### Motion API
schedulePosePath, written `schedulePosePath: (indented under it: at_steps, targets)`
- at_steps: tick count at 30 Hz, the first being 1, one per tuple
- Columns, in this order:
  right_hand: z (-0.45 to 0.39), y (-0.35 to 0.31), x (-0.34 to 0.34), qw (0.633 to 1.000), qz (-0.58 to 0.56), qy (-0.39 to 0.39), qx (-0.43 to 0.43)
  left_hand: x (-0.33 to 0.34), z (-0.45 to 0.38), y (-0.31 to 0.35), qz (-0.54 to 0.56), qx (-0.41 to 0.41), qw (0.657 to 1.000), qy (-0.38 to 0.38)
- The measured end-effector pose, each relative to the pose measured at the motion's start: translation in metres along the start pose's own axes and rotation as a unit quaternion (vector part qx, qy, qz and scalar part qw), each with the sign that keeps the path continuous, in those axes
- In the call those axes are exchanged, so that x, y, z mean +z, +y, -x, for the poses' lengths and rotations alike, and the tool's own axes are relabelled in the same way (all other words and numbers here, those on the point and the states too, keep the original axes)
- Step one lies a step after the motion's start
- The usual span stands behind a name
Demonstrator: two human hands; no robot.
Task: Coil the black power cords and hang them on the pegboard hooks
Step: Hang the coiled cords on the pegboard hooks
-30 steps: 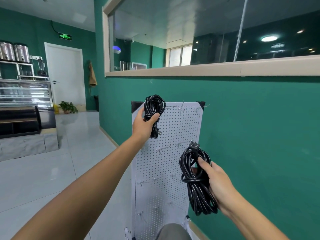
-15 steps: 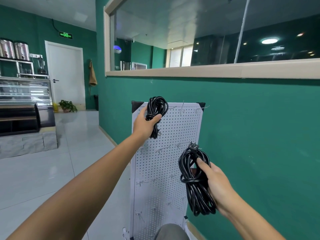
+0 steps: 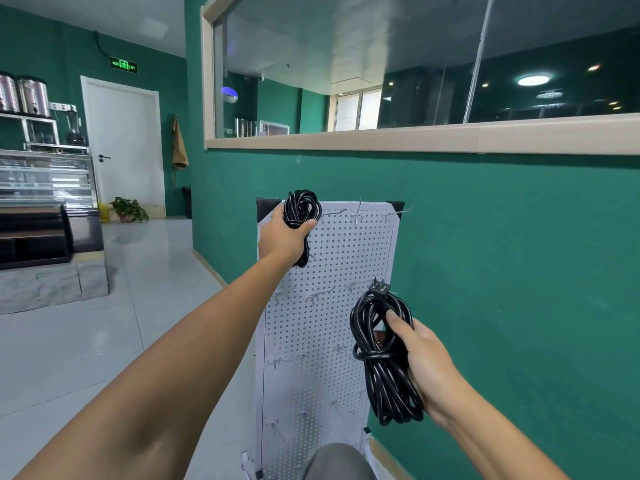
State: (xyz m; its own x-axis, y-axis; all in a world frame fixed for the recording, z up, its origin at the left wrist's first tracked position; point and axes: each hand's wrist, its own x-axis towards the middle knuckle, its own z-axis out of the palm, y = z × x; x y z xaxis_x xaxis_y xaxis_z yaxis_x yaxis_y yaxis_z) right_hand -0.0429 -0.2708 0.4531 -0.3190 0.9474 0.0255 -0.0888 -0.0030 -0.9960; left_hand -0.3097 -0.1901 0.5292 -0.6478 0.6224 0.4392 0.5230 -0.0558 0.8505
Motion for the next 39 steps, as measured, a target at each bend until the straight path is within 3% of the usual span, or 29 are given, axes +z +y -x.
schedulePosePath:
  at_steps: [13, 16, 19, 22, 24, 30, 35, 39]
  targets:
    - [-0.014, -0.005, -0.005, 0.999, -0.029, 0.001, -0.024, 0.015, 0.025, -0.018, -0.049, -0.080, 0.995, 0.012]
    - [-0.021, -0.005, -0.003, 0.999, -0.039, 0.011, -0.032, 0.010, 0.061, -0.010, -0.060, -0.049, 0.996, 0.044]
    - [-0.028, -0.007, -0.001, 0.998, -0.040, 0.022, -0.042, -0.001, 0.116, -0.001, 0.059, -0.005, 0.996, -0.061]
    - [-0.033, -0.009, 0.003, 0.998, -0.045, 0.017, -0.050, -0.013, 0.168, 0.006, 0.130, -0.041, 0.970, -0.199]
    - [-0.035, -0.010, 0.007, 0.997, -0.040, 0.018, -0.057, -0.017, 0.188, 0.007, 0.172, -0.074, 0.950, -0.249]
    - [-0.041, -0.017, 0.011, 0.996, -0.043, 0.021, -0.073, -0.014, 0.193, 0.011, 0.291, -0.109, 0.904, -0.293]
    - [-0.046, -0.021, 0.003, 0.998, -0.047, -0.008, -0.045, -0.002, 0.183, 0.009, 0.287, -0.109, 0.899, -0.312]
    - [-0.052, -0.026, -0.009, 0.998, 0.021, -0.034, -0.047, 0.009, 0.171, 0.004, 0.273, -0.115, 0.901, -0.318]
